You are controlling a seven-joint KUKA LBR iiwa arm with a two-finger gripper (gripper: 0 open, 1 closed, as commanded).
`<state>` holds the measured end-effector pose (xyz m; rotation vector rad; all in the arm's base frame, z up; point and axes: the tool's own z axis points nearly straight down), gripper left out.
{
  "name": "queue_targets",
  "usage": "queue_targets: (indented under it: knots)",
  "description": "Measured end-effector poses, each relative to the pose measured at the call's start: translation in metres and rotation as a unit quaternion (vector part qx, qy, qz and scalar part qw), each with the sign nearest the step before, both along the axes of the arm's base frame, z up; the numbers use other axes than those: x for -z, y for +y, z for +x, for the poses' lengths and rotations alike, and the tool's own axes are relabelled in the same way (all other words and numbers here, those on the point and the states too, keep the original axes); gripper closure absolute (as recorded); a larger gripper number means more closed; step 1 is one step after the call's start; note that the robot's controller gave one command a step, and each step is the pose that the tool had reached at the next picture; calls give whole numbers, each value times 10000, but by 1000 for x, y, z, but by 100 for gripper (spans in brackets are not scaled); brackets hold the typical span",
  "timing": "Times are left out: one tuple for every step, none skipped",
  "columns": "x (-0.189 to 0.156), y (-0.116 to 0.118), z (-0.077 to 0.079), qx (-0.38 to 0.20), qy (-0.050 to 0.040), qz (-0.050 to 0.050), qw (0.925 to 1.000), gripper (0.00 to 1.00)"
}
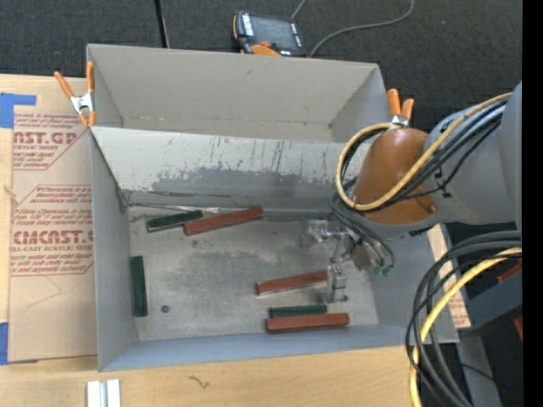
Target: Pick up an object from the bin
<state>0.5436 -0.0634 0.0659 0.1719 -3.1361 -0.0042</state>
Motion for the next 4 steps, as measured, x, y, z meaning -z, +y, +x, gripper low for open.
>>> queue_targets:
  knots:
    - [-4,-3,0,24,-9,-13,10000,100]
    - [-170,24,12,-305,-64,-16,9995,100]
    - [-165,23,10,-301,-21,-13,9995,0]
    - [-40,13,0,-597,28,-8,9982,0]
